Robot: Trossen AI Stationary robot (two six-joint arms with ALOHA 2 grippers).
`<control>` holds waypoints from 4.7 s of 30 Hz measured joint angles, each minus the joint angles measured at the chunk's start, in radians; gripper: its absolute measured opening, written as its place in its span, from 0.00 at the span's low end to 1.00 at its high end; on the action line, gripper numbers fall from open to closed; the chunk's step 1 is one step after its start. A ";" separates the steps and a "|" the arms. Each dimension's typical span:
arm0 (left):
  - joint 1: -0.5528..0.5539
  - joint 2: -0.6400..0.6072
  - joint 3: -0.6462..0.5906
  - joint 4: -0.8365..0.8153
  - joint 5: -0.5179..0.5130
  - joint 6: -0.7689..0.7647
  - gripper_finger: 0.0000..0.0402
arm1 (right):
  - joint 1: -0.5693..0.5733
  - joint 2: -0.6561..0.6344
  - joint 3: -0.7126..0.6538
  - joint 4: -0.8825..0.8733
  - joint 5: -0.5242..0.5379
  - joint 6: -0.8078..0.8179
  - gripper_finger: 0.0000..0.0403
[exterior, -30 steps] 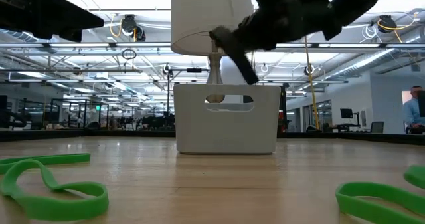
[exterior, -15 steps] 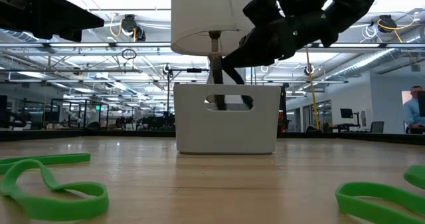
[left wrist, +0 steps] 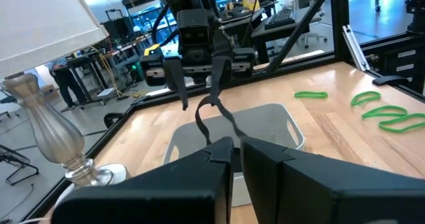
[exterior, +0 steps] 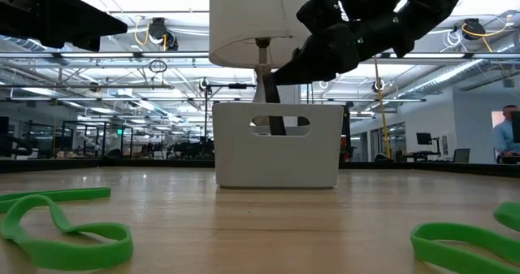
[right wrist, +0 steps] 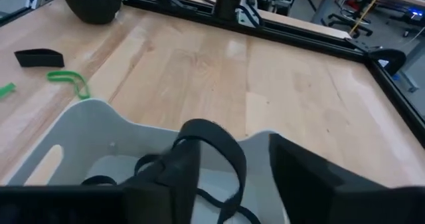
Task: Pick and place rubber bands into bin
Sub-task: Put the black rubber band into the gray bin
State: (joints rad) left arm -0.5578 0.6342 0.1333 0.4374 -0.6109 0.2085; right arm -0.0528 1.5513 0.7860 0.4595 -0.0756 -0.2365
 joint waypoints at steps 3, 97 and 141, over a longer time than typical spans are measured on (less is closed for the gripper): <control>0.000 0.000 0.000 0.000 0.000 0.000 0.09 | 0.000 0.000 0.000 0.001 0.000 0.018 0.49; -0.138 0.765 0.794 -0.929 0.294 -0.669 0.02 | -0.072 -1.091 -0.691 0.018 -0.086 0.078 0.00; -0.228 1.210 0.938 -0.917 0.479 -0.391 0.45 | -0.072 -1.091 -0.691 0.015 -0.084 0.117 0.00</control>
State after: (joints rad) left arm -0.7858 1.8441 1.0714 -0.4792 -0.1322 -0.1829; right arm -0.1248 0.4603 0.0948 0.4744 -0.1594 -0.1196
